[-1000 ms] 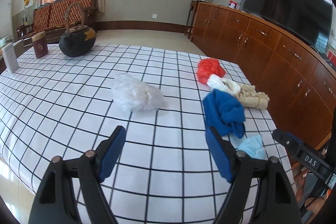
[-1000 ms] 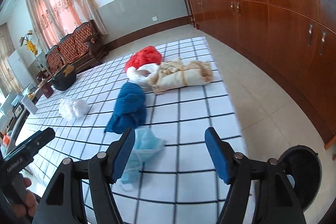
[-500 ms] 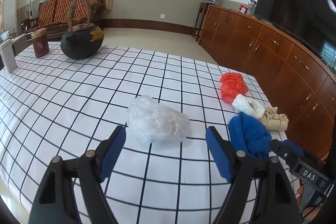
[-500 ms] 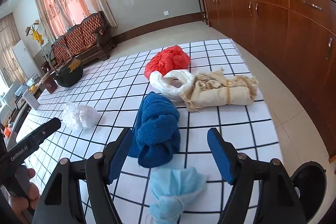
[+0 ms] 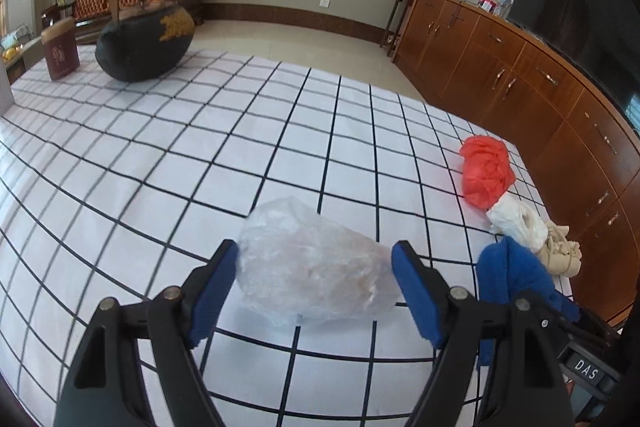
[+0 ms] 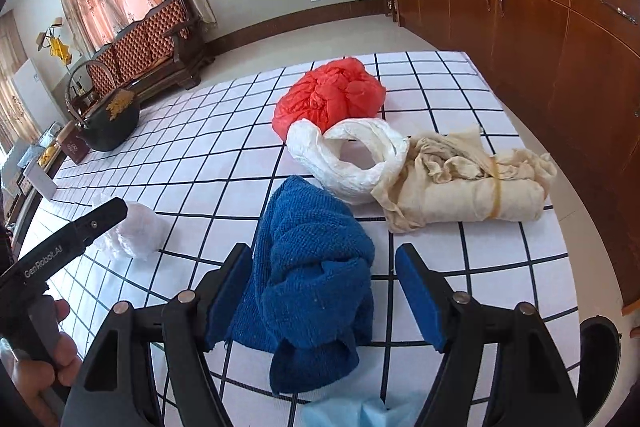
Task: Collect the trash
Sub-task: 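Grasp the clear plastic bag with left tool while right tool grasps blue towel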
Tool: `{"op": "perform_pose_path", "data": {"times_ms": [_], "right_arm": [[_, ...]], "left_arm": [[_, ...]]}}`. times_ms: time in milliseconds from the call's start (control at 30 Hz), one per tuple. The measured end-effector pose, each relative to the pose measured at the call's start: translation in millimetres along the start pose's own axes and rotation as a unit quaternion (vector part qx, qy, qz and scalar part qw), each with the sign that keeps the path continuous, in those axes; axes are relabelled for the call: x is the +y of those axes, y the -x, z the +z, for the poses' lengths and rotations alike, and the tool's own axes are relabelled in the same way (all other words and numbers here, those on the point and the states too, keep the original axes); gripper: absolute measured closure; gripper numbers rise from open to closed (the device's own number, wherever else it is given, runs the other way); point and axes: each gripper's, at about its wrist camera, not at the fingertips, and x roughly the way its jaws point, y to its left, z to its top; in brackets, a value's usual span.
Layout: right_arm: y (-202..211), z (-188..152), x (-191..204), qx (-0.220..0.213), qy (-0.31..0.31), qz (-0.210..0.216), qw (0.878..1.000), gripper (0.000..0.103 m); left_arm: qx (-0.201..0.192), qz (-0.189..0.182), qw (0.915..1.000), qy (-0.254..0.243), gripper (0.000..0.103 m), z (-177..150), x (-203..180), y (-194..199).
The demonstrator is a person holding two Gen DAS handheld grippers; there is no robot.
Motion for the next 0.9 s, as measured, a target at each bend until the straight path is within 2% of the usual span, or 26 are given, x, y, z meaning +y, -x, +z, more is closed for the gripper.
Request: {"op": "perform_pose_path", "data": {"times_ms": [100, 133, 167, 200, 400, 567, 900], "right_arm": [[-4, -1, 2, 0.006, 0.009, 0.005, 1.000, 0.029], [-4, -1, 3, 0.005, 0.013, 0.006, 1.000, 0.033], [-5, -2, 4, 0.008, 0.016, 0.005, 1.000, 0.048], [-6, -2, 4, 0.009, 0.017, 0.007, 1.000, 0.055], [-3, -5, 6, 0.001, 0.029, 0.018, 0.999, 0.068], [15, -7, 8, -0.032, 0.028, 0.040, 0.998, 0.071], [60, -7, 2, -0.083, 0.010, 0.065, 0.994, 0.071]], "left_arm": [[-0.002, -0.002, 1.0000, 0.000, 0.035, -2, 0, 0], [-0.003, -0.003, 1.0000, -0.003, 0.040, -2, -1, 1], [-0.003, -0.002, 1.0000, -0.007, 0.043, -3, -3, 1], [-0.005, -0.001, 0.9999, -0.012, 0.046, -4, -4, 2], [-0.019, -0.006, 0.9995, -0.023, 0.060, -9, -8, 9], [-0.039, -0.023, 0.9988, -0.018, 0.062, -12, -6, 25], [-0.075, -0.042, 0.9953, -0.046, 0.062, -31, -25, 61]]}}
